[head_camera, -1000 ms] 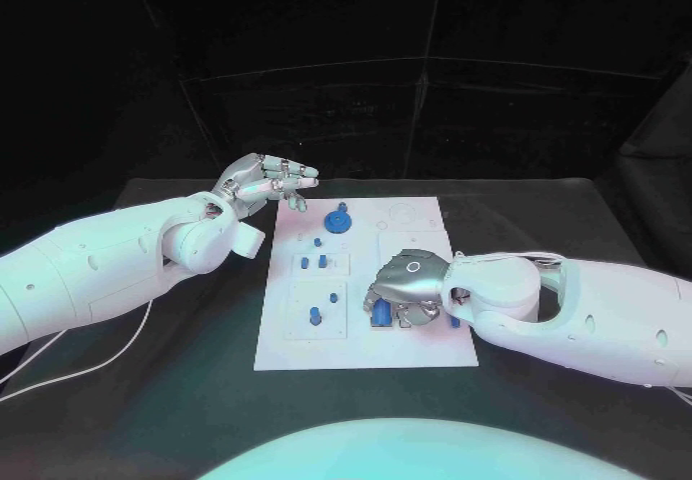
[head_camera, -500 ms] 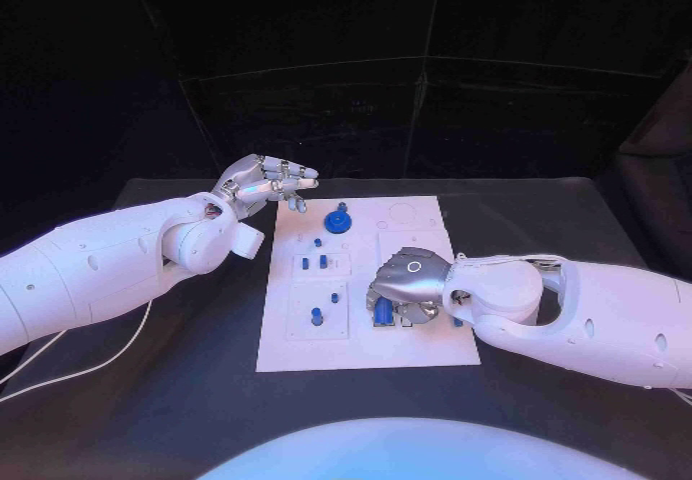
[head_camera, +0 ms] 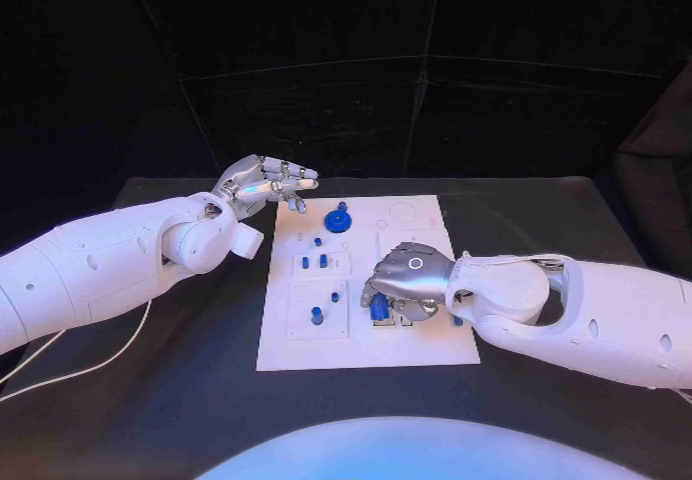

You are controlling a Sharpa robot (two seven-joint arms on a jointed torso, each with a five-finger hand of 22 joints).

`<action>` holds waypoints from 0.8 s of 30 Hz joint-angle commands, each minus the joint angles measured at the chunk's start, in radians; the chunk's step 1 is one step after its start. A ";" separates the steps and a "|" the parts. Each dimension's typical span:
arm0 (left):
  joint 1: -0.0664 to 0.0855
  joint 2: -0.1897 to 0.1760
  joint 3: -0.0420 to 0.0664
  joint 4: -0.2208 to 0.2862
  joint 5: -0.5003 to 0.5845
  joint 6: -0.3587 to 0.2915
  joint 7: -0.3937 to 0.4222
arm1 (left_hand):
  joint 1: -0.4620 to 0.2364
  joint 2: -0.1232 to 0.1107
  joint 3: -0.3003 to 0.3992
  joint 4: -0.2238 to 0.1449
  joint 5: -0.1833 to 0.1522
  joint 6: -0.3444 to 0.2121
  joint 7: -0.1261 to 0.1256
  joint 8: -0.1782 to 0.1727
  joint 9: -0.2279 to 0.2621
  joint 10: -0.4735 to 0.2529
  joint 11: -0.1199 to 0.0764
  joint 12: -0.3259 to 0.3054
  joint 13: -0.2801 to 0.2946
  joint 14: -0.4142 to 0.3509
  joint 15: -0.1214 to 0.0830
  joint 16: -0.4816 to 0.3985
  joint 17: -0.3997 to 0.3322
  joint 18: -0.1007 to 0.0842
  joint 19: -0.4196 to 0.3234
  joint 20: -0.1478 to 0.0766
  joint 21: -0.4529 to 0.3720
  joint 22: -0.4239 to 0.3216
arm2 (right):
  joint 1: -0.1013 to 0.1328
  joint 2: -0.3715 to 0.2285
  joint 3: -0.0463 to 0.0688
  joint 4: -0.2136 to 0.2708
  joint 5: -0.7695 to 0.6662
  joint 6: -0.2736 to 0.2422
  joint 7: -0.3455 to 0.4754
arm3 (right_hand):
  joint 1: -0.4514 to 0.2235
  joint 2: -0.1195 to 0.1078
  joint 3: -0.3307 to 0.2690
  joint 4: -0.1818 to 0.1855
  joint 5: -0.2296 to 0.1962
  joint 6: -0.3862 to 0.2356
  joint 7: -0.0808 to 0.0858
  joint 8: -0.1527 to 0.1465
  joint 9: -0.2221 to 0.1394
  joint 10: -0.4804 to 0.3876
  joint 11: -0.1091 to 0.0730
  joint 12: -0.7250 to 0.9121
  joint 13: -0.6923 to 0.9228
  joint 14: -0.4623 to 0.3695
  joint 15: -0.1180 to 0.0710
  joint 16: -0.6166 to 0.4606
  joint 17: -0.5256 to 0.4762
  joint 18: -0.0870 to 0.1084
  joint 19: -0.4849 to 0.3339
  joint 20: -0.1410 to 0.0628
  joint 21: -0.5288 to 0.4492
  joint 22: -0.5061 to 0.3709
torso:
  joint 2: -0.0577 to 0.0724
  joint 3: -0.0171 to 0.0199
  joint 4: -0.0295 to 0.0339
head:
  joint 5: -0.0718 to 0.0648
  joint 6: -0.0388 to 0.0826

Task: Assemble the parts on the task board

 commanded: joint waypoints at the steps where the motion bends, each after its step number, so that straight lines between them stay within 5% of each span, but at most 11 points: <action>1: 0.001 0.000 0.001 0.001 0.004 0.015 -0.003 | -0.005 -0.009 -0.008 0.000 -0.001 -0.011 0.000 -0.001 -0.001 -0.007 0.003 0.004 -0.002 -0.003 0.001 0.007 -0.001 0.012 0.006 0.002 -0.004 -0.001 | 0.002 -0.006 0.000 0.007 0.011 -0.048 0.026 | -0.006 0.001 0.009 0.001 -0.007 0.052 0.047 0.007 0.004 0.000 0.006 0.003 0.001 0.074 0.007 -0.001 0.112 -0.002 0.001 0.006 0.005 0.000 | 0.000 -0.0001 0.0010 | 0.001 -0.001; 24: 0.001 -0.001 0.001 0.003 0.004 0.022 -0.009 | -0.006 -0.009 -0.013 0.001 -0.001 -0.020 0.005 -0.003 -0.001 -0.018 0.007 0.004 -0.001 -0.008 0.005 0.007 -0.004 0.012 0.004 0.004 -0.008 -0.004 | 0.002 -0.025 0.000 -0.009 0.132 0.021 0.057 | -0.014 -0.005 0.012 0.004 -0.007 0.053 0.050 0.004 0.002 -0.005 0.009 -0.002 -0.004 0.074 0.010 -0.001 0.113 -0.002 0.001 0.009 0.006 0.001 | 0.000 -0.0004 0.0005 | 0.001 -0.005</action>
